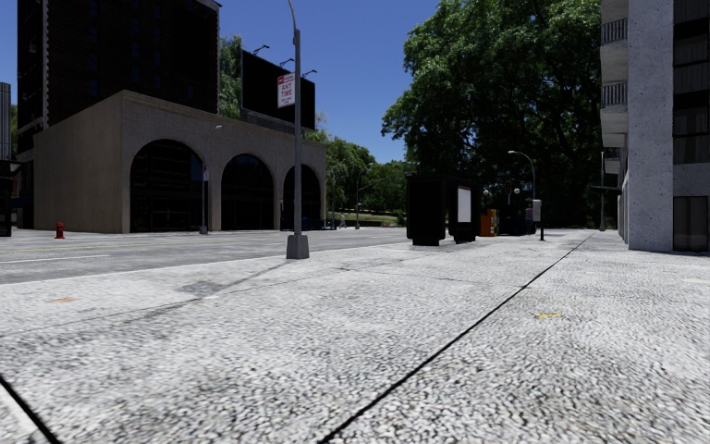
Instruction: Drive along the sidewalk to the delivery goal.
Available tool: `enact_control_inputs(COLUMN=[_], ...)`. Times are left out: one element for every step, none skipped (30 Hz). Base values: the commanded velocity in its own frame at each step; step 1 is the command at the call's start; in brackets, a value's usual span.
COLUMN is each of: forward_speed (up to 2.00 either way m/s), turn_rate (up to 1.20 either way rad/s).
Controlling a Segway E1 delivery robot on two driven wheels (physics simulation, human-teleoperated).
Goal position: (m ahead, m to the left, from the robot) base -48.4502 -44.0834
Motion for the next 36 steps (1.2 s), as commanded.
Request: enact_control_inputs(forward_speed=[0.0,0.0,0.0,0.0,0.0,0.0,0.0,0.0,0.0,0.0,0.0,0.0,0.0,0.0,0.0,0.0,0.0,0.0,0.0,0.0,0.0,0.0,0.0,0.0,0.0,0.0,0.0,0.0,0.0,0.0,0.0,0.0,0.0,0.0,0.0,0.0], turn_rate=[0.0,0.0,0.0,0.0,0.0,0.0,0.0,0.0,0.0,0.0,0.0,0.0,0.0,0.0,0.0,0.0,0.0,0.0,0.0,0.0,0.0,0.0,0.0,0.0,0.0,0.0,0.0,0.0,0.0,0.0,-0.07,-0.25,-0.31,-0.31,-0.32,-0.32])
